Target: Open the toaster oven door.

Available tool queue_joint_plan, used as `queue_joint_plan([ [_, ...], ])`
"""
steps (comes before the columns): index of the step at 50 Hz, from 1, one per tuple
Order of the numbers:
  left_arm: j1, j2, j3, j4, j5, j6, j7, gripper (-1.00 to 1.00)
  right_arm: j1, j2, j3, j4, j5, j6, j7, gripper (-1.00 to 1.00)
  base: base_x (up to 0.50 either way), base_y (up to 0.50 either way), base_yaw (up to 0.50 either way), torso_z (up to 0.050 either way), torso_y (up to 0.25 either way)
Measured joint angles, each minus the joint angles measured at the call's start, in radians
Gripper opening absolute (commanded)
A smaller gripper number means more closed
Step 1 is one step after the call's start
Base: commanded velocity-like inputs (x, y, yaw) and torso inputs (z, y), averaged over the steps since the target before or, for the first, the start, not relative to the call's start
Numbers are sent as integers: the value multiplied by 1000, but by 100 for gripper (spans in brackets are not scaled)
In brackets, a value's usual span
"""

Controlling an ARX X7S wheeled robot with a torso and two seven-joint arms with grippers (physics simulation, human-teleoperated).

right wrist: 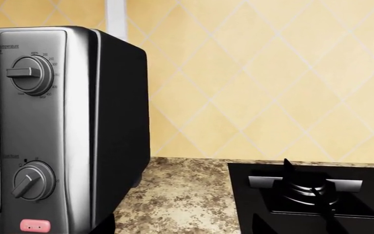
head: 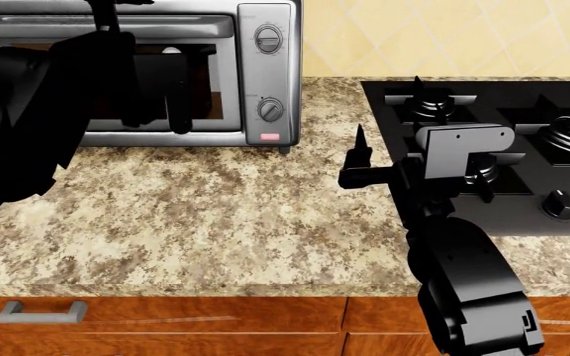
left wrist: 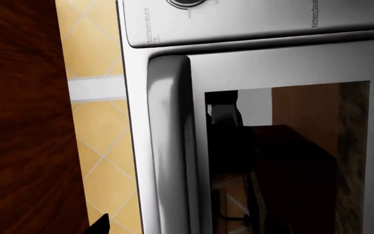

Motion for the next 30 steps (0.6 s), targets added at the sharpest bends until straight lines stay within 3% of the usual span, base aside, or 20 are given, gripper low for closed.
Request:
queue_joint_plan([
  [30,-59,139,45,-318,4,155,-48,100,18,5,-12,56,7,-31,4,100,0,0,0,0,0],
])
